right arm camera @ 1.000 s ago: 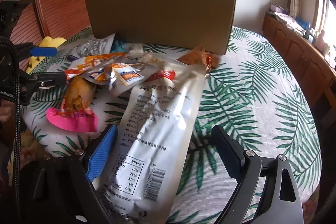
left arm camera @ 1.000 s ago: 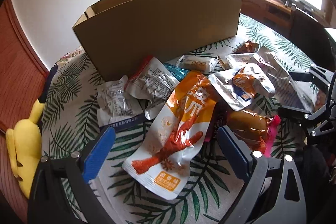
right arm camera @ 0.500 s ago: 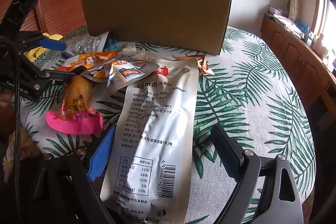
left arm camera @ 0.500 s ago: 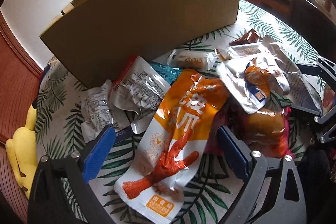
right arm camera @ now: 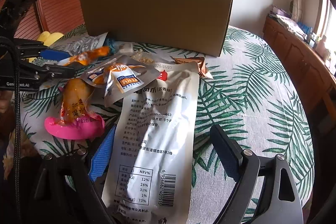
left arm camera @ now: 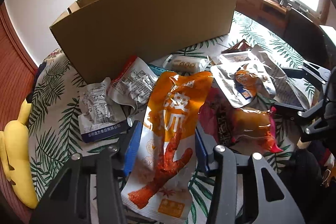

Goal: Organize snacks
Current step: 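Reach the left tool to the orange bag while the right tool reaches the white bag, then grasp the orange bag with left tool while right tool grasps the white bag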

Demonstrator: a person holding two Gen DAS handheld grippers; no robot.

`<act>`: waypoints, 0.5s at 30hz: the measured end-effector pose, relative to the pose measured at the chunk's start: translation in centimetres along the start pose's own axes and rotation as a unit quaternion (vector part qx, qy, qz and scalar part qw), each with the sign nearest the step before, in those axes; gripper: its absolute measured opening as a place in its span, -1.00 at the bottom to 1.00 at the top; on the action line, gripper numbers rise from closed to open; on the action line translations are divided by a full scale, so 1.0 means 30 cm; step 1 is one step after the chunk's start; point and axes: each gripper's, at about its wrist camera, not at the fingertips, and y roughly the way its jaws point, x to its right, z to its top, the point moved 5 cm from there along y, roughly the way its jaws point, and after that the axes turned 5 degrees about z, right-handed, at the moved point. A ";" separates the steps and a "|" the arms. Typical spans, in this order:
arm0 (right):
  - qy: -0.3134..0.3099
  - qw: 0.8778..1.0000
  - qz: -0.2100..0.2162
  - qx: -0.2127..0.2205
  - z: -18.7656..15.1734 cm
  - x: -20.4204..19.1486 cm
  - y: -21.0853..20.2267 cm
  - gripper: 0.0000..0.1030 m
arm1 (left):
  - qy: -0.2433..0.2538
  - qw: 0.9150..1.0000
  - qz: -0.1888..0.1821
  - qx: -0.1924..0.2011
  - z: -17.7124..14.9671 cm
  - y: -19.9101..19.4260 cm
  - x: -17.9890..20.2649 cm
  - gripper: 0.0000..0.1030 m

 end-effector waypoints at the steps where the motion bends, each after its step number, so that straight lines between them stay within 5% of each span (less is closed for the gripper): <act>1: 0.000 1.000 0.000 -0.001 0.000 0.003 0.000 0.74 | -0.003 1.000 -0.001 0.004 -0.005 -0.007 -0.004 -0.12; 7: 0.010 1.000 0.007 0.000 -0.003 0.042 -0.012 0.64 | -0.032 0.999 0.001 0.027 -0.012 -0.043 -0.048 -0.15; 10: 0.002 1.000 0.007 -0.001 0.001 0.046 -0.015 0.34 | -0.048 0.998 -0.005 0.038 -0.019 -0.065 -0.048 -0.15; 15: -0.001 1.000 0.013 -0.004 0.004 0.055 -0.015 0.28 | -0.069 0.997 -0.009 0.047 -0.033 -0.070 -0.057 -0.15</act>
